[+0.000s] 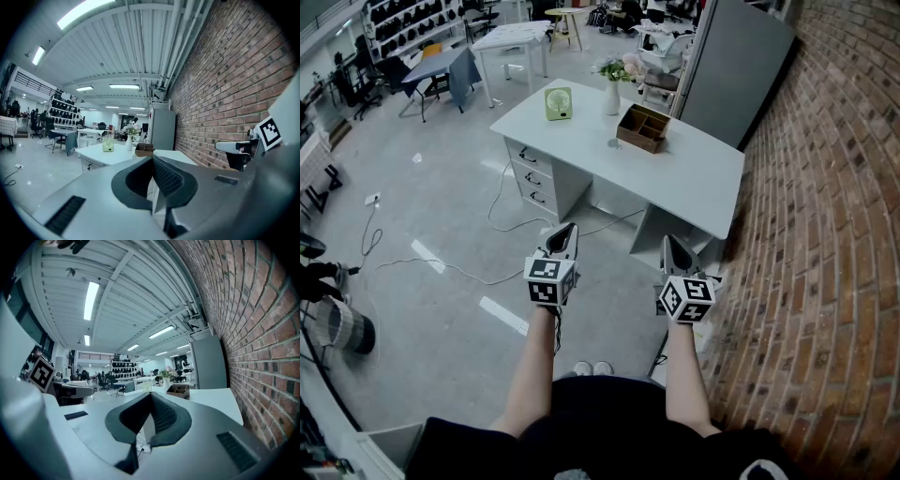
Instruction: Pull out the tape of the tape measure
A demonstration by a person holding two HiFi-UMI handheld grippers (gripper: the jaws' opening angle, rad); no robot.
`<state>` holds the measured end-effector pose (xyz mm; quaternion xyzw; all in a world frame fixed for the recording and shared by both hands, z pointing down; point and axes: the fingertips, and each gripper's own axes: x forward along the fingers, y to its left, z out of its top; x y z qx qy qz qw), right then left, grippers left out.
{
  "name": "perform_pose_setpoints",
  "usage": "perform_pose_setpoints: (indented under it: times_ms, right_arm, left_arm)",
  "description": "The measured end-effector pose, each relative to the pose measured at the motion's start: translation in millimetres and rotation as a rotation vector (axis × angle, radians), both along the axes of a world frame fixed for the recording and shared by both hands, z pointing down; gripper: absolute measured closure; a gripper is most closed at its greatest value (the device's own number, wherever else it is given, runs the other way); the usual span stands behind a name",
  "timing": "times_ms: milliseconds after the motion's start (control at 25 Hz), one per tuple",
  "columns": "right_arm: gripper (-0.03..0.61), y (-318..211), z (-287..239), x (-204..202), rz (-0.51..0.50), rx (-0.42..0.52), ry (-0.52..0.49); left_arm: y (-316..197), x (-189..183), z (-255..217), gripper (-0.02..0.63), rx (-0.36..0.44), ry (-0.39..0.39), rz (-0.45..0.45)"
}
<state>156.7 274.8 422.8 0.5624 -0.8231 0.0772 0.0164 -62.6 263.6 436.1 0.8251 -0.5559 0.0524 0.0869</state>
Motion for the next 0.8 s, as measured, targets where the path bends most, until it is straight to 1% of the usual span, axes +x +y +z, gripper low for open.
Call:
perform_pose_setpoints:
  times_ms: [480, 640, 800]
  right_arm:
    - [0.578, -1.5, 3.0, -3.4, 0.005, -0.008, -0.012]
    - [0.577, -2.7, 3.5, -7.2, 0.002, -0.009, -0.021]
    - [0.577, -1.9, 3.2, -9.5, 0.019, -0.001, -0.040]
  left_arm:
    - [-1.5, -2.1, 8.4, 0.592, -0.021, 0.004, 0.003]
    - [-3.3, -6.1, 9.4, 0.592, -0.021, 0.008, 0.005]
    - [-3.2, -11.2, 8.0, 0.592, -0.016, 0.007, 0.013]
